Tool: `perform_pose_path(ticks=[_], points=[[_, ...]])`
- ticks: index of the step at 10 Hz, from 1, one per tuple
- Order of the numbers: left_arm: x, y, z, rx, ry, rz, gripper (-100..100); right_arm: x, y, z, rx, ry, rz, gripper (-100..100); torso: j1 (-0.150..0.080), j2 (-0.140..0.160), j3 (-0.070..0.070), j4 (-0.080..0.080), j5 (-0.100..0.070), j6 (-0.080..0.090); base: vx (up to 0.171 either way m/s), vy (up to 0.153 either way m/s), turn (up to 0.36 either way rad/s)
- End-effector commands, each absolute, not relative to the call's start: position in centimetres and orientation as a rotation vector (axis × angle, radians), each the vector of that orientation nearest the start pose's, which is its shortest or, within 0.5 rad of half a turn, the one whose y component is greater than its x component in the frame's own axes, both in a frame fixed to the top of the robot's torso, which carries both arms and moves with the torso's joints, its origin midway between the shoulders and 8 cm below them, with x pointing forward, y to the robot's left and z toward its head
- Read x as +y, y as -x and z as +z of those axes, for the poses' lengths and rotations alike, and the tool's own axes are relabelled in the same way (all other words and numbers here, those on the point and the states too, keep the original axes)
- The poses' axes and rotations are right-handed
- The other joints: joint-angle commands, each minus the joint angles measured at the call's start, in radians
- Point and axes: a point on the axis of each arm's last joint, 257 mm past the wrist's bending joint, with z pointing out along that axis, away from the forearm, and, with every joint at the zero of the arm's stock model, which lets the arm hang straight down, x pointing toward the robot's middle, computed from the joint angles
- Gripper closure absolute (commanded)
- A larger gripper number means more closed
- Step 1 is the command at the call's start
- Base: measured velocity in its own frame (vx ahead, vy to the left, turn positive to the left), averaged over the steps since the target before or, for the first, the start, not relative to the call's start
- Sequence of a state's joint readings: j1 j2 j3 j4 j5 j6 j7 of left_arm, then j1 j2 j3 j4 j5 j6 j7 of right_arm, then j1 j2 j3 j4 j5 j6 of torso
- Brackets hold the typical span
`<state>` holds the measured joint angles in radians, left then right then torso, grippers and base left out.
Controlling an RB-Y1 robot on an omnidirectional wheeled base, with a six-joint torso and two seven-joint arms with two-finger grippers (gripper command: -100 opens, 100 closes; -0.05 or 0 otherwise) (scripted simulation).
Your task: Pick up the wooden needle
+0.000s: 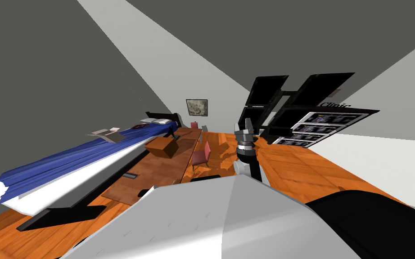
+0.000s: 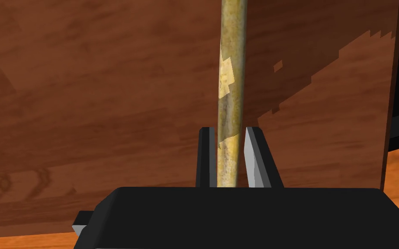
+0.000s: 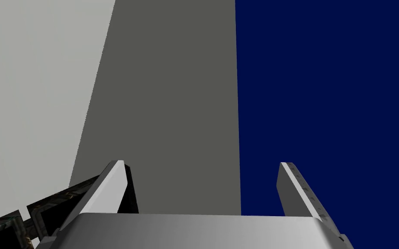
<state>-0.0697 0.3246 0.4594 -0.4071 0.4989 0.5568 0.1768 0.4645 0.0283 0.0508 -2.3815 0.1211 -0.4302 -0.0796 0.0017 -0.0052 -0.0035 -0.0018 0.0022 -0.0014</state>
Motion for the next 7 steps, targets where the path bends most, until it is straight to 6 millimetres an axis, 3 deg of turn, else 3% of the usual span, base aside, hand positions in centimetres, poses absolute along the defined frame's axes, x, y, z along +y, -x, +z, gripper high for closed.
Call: perform_pose_path(ticks=[1, 5, 6, 7], points=[[44.6, -15.5, -64.7, 0.799, 2.959, -0.126, 100, -24.8, -33.9, 6.7, 0.592, -0.590, 1.369, 0, 0.000, 0.000, 0.000, 0.000, 0.000, 0.000, 0.030, -0.045, 0.058], [46.5, -15.3, -63.5, 0.869, 2.941, -0.131, 100, -24.8, -33.9, 6.7, 0.592, -0.590, 1.369, 0, 0.001, 0.000, 0.000, 0.000, 0.000, 0.000, 0.040, -0.061, 0.101], [46.1, -15.5, -63.8, 0.848, 2.945, -0.132, 100, -24.8, -33.9, 6.7, 0.592, -0.590, 1.369, 0, 0.000, 0.000, 0.000, 0.000, 0.000, -0.001, 0.019, -0.030, 0.046], [46.2, -15.4, -63.7, 0.854, 2.944, -0.130, 0, -24.8, -33.9, 6.7, 0.592, -0.590, 1.369, 0, 0.001, 0.001, 0.000, 0.000, 0.000, 0.000, 0.003, -0.005, -0.007]])
